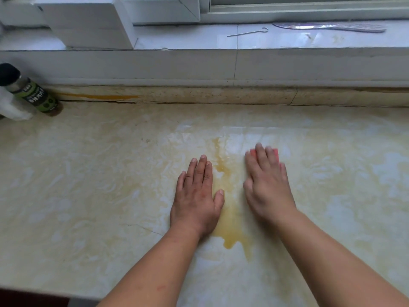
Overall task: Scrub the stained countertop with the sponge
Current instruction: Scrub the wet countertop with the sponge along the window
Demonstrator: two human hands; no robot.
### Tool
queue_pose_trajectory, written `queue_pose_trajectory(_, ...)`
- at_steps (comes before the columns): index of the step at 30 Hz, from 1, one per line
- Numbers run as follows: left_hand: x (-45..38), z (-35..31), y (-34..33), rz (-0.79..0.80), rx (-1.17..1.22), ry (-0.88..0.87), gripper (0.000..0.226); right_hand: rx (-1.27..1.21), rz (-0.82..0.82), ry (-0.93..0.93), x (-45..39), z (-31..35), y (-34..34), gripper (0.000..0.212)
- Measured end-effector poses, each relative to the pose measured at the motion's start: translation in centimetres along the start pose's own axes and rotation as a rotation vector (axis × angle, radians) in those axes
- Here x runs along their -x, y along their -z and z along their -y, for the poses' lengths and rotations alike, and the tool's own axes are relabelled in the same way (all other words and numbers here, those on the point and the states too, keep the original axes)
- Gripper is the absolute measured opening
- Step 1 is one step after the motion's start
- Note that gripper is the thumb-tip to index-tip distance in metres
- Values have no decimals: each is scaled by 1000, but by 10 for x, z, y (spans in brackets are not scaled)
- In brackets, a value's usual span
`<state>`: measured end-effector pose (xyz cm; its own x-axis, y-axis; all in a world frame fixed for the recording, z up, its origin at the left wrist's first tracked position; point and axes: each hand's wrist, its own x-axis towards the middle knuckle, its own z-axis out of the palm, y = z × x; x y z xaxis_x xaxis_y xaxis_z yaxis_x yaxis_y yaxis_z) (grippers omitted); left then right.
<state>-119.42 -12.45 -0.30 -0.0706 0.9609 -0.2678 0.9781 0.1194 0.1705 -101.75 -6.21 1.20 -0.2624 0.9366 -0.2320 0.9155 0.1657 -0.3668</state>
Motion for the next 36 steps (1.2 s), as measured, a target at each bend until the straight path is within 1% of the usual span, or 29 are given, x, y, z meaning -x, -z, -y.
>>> queue_pose_trajectory(2, 0, 0, 0, -3, 6, 1, 85, -13, -17, -57, -35, 7, 5, 70)
queue_pose_trajectory(4, 0, 1, 0, -6, 8, 1, 85, -20, -31, -70, -38, 10, 6, 70)
queue_pose_trajectory(7, 0, 1, 0, -5, -8, 0, 86, -29, -37, -7, 13, 5, -5, 72)
queue_pose_trajectory(9, 1, 0, 0, -1, -4, -2, 87, -22, -8, 24, 58, 3, -14, 75)
queue_pose_trajectory(11, 0, 0, 1, 0, -4, 0, 87, -11, 30, 15, 72, 2, -19, 77)
queue_pose_trajectory(16, -1, 1, 0, 3, -6, 1, 86, -22, 16, -12, 7, 9, -2, 70)
queue_pose_trajectory(18, -1, 1, 0, 3, -7, -1, 87, -23, 13, -11, 7, 6, 0, 70)
queue_pose_trajectory(25, -1, 1, 0, 7, 34, -13, 77, -35, -3, 10, 132, -14, -31, 76)
queue_pose_trajectory(27, -2, 0, 2, 16, 46, -13, 77, -42, 0, -8, 132, -10, -35, 77)
queue_pose_trajectory(30, -3, 0, 4, 35, 58, -17, 77, -56, -8, -29, 99, -3, -28, 78)
queue_pose_trajectory(32, -2, 3, 6, 57, 73, -26, 76, -74, -19, -57, 94, -2, -25, 77)
queue_pose_trajectory(34, -1, 7, 9, 73, 133, -46, 74, -72, -44, -65, 120, -8, -29, 78)
queue_pose_trajectory(36, -1, 13, 14, 78, 226, -72, 71, -72, -87, -16, 163, -12, -40, 79)
